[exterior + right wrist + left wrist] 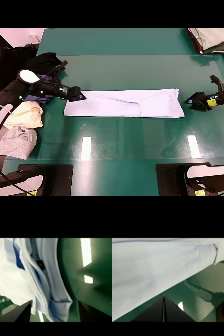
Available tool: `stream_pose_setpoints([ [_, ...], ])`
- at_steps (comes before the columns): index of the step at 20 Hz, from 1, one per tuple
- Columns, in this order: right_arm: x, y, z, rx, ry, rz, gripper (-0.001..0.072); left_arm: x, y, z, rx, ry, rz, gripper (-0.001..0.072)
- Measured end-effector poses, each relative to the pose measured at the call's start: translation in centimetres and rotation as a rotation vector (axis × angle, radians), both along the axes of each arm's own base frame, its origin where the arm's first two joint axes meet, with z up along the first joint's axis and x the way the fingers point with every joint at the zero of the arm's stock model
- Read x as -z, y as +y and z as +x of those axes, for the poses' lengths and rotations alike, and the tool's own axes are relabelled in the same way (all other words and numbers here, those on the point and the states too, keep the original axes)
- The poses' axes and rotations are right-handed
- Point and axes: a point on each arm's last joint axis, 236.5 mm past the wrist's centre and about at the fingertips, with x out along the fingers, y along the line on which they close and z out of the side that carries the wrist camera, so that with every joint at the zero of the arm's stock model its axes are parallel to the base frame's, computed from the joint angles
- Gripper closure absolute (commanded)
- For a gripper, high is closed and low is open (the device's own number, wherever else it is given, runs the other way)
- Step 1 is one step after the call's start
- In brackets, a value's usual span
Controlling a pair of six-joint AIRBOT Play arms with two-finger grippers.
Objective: Fold the shirts.
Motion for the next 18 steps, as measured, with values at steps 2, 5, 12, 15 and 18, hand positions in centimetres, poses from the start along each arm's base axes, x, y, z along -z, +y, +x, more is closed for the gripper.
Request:
stream_pose_setpoints([
  [2, 0.7, 0.7, 0.5, -0.024, -0.005, 0.046, 0.0069, 0.0, -1.4, -0.8, 0.027, 0.009, -0.001, 0.0687],
  [5, 1.4, 2.5, 1.4, -0.072, -0.011, 0.097, 0.0093, 0.0, -2.5, -1.3, 0.042, 0.014, -0.002, 0.0687],
  [12, 2.9, 6.4, 2.6, -0.176, -0.01, 0.108, 0.0528, 0.1, -3.0, -1.5, 0.035, 0.026, -0.003, 0.0688],
  [15, 3.0, 7.5, 2.7, -0.208, -0.015, 0.108, 0.0695, 0.2, -3.0, -1.6, 0.032, 0.031, -0.001, 0.0689],
  [18, 1.8, 8.9, 2.9, -0.23, -0.044, 0.158, 0.0697, 0.2, -3.1, -1.5, 0.022, 0.035, 0.005, 0.0689],
])
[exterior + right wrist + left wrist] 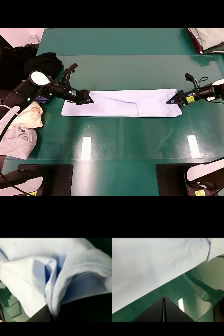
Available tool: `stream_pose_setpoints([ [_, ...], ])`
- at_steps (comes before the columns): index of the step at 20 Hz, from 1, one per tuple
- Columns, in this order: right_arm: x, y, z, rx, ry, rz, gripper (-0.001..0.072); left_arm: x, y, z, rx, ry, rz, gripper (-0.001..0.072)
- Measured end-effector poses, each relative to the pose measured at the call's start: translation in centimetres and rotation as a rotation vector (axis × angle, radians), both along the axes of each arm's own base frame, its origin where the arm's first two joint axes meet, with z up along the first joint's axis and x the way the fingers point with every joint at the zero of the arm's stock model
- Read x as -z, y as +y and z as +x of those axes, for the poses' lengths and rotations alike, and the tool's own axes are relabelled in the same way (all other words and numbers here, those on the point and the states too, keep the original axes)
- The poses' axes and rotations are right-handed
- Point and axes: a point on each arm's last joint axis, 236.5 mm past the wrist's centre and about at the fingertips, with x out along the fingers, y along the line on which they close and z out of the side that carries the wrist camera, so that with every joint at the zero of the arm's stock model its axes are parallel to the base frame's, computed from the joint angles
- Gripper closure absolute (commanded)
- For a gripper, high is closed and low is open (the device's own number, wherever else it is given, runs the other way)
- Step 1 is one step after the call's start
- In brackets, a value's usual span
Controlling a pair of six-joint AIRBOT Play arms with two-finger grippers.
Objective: Fold the shirts.
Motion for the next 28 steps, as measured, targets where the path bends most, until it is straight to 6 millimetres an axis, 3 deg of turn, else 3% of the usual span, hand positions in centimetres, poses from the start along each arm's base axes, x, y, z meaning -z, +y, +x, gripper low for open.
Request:
stream_pose_setpoints([
  [4, -4.1, 1.7, 1.1, -0.001, -0.096, 0.032, 0.0698, 0.1, -1.6, 0.2, 0.004, -0.026, 0.006, 0.0689],
  [8, -10.6, 4.6, 2.2, -0.05, -0.238, 0.007, 0.0699, 1.0, -4.9, 1.2, 0.063, -0.036, 0.015, 0.0689],
  [14, -21.6, 12.0, 2.4, -0.152, -0.425, -0.012, 0.0699, 3.7, -10.8, 4.1, 0.143, -0.024, 0.015, 0.0688],
  [17, -24.9, 15.7, 1.8, -0.204, -0.483, -0.025, 0.0699, 5.9, -12.2, 5.2, 0.146, 0.003, 0.019, 0.0688],
  [23, -26.0, 20.2, 1.4, -0.291, -0.499, -0.079, 0.0699, 7.3, -13.0, 7.1, 0.11, -0.013, 0.021, 0.0688],
  [26, -25.1, 21.7, 1.7, -0.326, -0.488, -0.091, 0.0699, 6.5, -12.7, 7.9, 0.11, -0.028, 0.016, 0.0688],
  [28, -24.4, 22.7, 2.0, -0.345, -0.476, -0.095, 0.0699, 5.2, -11.2, 8.9, 0.11, -0.045, 0.027, 0.0689],
])
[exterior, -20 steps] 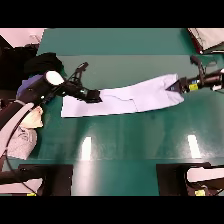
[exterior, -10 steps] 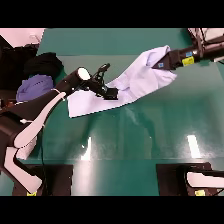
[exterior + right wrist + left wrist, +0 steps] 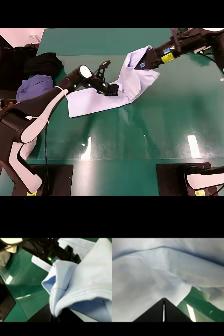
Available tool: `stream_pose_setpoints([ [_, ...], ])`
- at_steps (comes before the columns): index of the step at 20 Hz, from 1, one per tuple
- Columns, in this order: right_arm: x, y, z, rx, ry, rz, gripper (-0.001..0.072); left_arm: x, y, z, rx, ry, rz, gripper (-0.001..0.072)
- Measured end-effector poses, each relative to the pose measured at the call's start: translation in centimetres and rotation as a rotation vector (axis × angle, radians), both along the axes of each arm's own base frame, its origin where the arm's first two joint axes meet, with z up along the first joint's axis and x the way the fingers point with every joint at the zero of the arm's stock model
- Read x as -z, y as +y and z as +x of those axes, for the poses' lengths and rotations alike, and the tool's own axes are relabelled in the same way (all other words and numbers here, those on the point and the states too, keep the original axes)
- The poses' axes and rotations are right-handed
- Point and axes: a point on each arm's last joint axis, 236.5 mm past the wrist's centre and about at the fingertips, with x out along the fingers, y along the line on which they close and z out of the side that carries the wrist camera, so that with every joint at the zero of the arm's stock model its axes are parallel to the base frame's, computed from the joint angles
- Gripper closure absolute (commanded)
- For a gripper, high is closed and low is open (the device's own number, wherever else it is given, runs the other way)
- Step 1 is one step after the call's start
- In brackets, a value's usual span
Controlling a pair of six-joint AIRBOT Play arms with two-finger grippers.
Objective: Fold the shirts.
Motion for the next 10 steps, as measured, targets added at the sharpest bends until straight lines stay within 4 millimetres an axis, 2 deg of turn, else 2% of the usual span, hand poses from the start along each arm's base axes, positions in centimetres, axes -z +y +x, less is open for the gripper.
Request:
stream_pose_setpoints([
  [2, 0.6, 1.4, 0.2, -0.023, 0.005, -0.003, 0.07, -2.3, 2.7, 1.3, -0.013, -0.034, 0.016, 0.0688],
  [6, 2.0, 5.3, 0.4, -0.081, 0.004, -0.001, 0.07, -7.9, 11.4, 3.4, -0.086, -0.125, 0.098, 0.0688],
  [10, 4.3, 10.9, 0.2, -0.127, -0.004, 0.021, 0.0699, -13.1, 19.8, 3.0, -0.174, -0.194, 0.186, 0.0687],
])
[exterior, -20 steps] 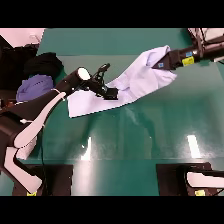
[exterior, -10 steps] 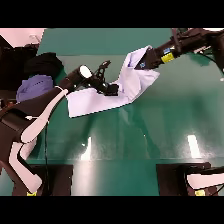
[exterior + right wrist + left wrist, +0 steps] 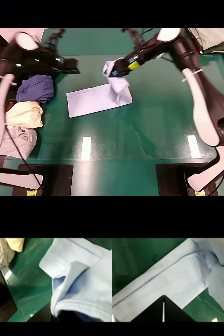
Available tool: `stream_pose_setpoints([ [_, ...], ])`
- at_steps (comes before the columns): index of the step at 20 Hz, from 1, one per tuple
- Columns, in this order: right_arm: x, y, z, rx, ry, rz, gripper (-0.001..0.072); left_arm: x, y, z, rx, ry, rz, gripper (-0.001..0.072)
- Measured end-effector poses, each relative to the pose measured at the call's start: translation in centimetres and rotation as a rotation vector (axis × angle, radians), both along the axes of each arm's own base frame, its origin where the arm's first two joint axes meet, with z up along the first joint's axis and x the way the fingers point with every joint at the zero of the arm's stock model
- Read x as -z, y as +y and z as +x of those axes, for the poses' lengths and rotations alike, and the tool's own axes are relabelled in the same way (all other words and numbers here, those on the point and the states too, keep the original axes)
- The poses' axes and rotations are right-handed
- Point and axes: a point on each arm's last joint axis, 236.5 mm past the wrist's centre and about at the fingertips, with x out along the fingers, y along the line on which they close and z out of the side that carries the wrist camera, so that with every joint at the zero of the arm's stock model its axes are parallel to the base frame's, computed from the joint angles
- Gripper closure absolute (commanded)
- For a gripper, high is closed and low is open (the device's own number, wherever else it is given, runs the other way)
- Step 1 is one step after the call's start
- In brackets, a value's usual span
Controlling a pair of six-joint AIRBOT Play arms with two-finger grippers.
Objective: Fold the shirts.
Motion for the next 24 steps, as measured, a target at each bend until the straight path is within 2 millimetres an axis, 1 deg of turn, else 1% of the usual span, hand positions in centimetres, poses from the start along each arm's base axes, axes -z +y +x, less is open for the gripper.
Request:
stream_pose_setpoints([
  [2, 1.4, 3.2, -0.4, -0.026, -0.014, 0.014, 0.0697, -2.1, 2.9, -0.6, -0.039, -0.029, 0.021, 0.0687],
  [3, 2.1, 4.7, -0.6, -0.038, -0.026, 0.021, 0.0697, -2.9, 4.1, -0.9, -0.055, -0.038, 0.032, 0.0687],
  [4, 3.0, 6.4, -1.0, -0.057, -0.038, 0.027, 0.0677, -3.7, 4.9, -1.3, -0.065, -0.047, 0.039, 0.0687],
  [6, 4.9, 9.7, -2.0, -0.094, -0.068, 0.039, 0.031, -4.5, 5.8, -1.9, -0.076, -0.054, 0.047, 0.0687],
  [7, 5.8, 11.4, -2.5, -0.108, -0.085, 0.048, 0.0223, -4.7, 6.1, -2.1, -0.079, -0.052, 0.051, 0.0687],
  [9, 6.9, 14.5, -3.7, -0.133, -0.115, 0.075, 0.0223, -5.0, 6.4, -2.4, -0.082, -0.054, 0.052, 0.0687],
  [10, 7.0, 15.7, -4.2, -0.141, -0.137, 0.09, 0.0224, -5.1, 6.5, -2.5, -0.082, -0.051, 0.053, 0.0687],
  [11, 6.8, 16.4, -4.4, -0.143, -0.157, 0.1, 0.0225, -5.1, 6.6, -2.6, -0.082, -0.051, 0.053, 0.0687],
  [12, 6.5, 16.5, -4.3, -0.141, -0.182, 0.099, 0.0225, -5.2, 6.6, -2.8, -0.079, -0.048, 0.054, 0.0687],
  [13, 6.3, 15.9, -4.0, -0.14, -0.204, 0.085, 0.0225, -5.1, 6.6, -2.9, -0.077, -0.042, 0.056, 0.0687],
  [14, 6.0, 14.9, -3.5, -0.135, -0.213, 0.07, 0.0225, -5.1, 6.7, -3.1, -0.073, -0.038, 0.057, 0.0687],
  [15, 6.1, 13.3, -2.9, -0.128, -0.215, 0.044, 0.0225, -5.1, 6.6, -3.2, -0.069, -0.034, 0.058, 0.0687],
  [17, 7.0, 8.7, -1.0, -0.086, -0.191, -0.027, 0.0222, -5.0, 6.6, -3.4, -0.064, -0.026, 0.06, 0.0687],
  [18, 7.5, 5.9, 0.0, -0.053, -0.165, -0.058, 0.0139, -4.9, 6.6, -3.5, -0.063, -0.024, 0.06, 0.0687],
  [19, 8.3, 2.9, 1.0, -0.015, -0.127, -0.088, -0.0001, -4.9, 6.6, -3.5, -0.061, -0.022, 0.061, 0.0687],
  [22, 11.3, -5.7, 3.2, 0.123, 0.021, -0.152, 0.0, -4.9, 6.6, -3.6, -0.059, -0.019, 0.062, 0.0687],
  [23, 12.4, -7.8, 3.5, 0.165, 0.082, -0.151, 0.0002, -4.9, 6.6, -3.6, -0.059, -0.019, 0.061, 0.0687],
  [24, 13.4, -9.4, 3.5, 0.193, 0.142, -0.147, 0.0018, -4.9, 6.6, -3.6, -0.059, -0.018, 0.061, 0.0687],
])
